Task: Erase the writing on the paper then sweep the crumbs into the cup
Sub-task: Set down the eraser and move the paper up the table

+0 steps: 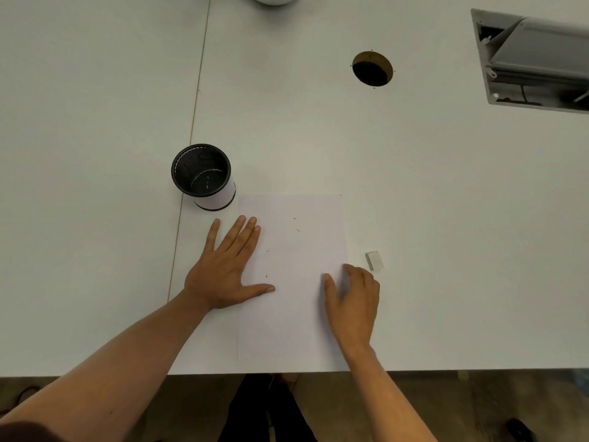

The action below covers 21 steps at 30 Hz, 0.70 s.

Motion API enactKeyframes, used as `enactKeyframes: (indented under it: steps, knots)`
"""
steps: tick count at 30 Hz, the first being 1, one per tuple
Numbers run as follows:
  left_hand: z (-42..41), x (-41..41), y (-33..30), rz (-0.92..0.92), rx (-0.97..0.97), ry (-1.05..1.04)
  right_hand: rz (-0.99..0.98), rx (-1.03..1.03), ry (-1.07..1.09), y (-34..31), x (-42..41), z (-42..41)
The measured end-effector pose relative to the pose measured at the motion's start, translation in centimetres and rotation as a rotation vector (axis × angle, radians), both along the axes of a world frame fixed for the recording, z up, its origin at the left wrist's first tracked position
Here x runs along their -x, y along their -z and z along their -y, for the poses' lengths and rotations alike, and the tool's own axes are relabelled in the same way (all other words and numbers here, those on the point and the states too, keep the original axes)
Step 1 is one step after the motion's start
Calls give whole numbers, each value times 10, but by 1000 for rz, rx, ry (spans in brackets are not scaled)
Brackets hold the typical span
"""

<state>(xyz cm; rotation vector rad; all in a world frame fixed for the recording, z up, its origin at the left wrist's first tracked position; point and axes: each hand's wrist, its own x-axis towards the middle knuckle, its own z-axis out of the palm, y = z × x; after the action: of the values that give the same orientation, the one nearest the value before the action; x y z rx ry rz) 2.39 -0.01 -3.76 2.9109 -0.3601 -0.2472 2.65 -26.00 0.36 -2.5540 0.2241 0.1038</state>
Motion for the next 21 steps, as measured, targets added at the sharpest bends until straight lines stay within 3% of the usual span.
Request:
enactKeyframes:
  steps: [6,12,14,21]
  knots:
    - [0,1,0,-6,10,4,-135,189,89,-7,-3,-26]
    - [0,1,-3,-47,-12,8,-265,212,142,-17,-14,-37]
    - [0,0,-4,-53,-12,10,-293,133,176,-19,-17,-36]
    - [-1,1,-3,-50,6,12,-392,-455,288,-29,-23,-20]
